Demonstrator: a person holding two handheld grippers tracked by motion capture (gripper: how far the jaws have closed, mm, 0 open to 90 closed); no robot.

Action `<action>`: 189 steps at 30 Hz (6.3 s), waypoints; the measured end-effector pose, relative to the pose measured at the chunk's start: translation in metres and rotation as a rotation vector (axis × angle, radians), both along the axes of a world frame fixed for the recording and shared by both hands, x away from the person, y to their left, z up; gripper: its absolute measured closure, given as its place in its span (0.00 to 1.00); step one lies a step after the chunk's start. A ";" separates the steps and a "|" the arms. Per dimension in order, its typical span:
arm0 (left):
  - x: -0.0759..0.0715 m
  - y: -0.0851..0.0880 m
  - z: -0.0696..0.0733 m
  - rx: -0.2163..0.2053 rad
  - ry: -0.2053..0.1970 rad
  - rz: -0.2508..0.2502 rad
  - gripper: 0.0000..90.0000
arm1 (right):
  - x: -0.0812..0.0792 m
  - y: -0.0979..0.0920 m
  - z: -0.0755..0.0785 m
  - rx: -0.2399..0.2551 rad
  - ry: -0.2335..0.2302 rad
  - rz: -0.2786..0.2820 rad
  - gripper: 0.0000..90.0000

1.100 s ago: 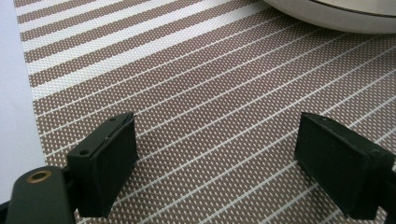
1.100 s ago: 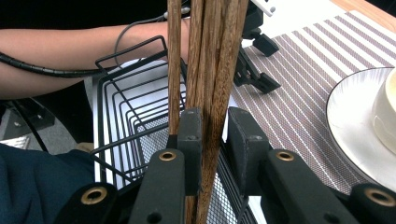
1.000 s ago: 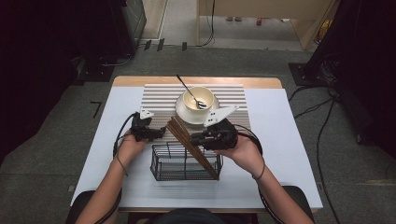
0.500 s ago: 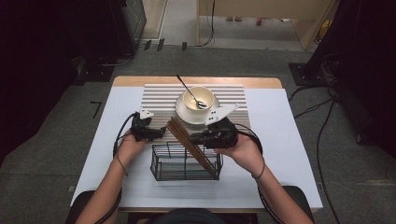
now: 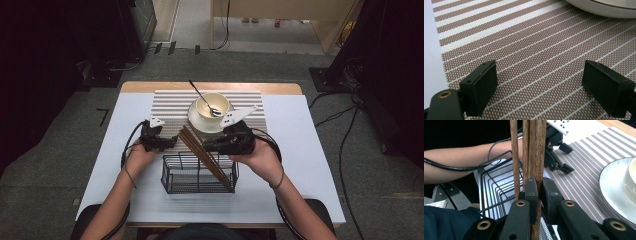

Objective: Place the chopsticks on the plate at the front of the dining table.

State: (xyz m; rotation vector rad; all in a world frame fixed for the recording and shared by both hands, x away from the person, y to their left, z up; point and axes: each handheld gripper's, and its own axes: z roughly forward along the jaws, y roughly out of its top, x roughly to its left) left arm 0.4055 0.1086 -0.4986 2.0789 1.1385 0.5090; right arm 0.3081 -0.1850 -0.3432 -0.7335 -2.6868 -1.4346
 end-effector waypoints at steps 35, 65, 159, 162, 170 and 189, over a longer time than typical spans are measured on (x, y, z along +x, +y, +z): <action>0.000 0.000 0.000 0.000 -0.001 0.000 0.15 | 0.014 -0.010 0.037 0.020 0.035 -0.043 0.94; 0.000 0.000 0.000 -0.001 0.002 0.001 0.15 | 0.039 0.000 0.060 -0.016 0.056 -0.055 0.94; 0.000 -0.001 0.000 0.000 0.004 0.018 0.14 | 0.123 0.027 0.025 -0.233 0.059 -0.133 0.94; -0.001 -0.001 0.001 0.004 0.002 0.006 0.16 | 0.125 0.028 0.022 -0.238 0.063 -0.134 0.94; -0.001 -0.001 0.000 0.000 0.002 0.010 0.16 | 0.131 0.033 0.016 -0.255 0.070 -0.131 0.94; -0.001 -0.001 0.001 -0.001 0.007 0.015 0.16 | 0.148 0.045 -0.001 -0.302 0.070 -0.115 0.94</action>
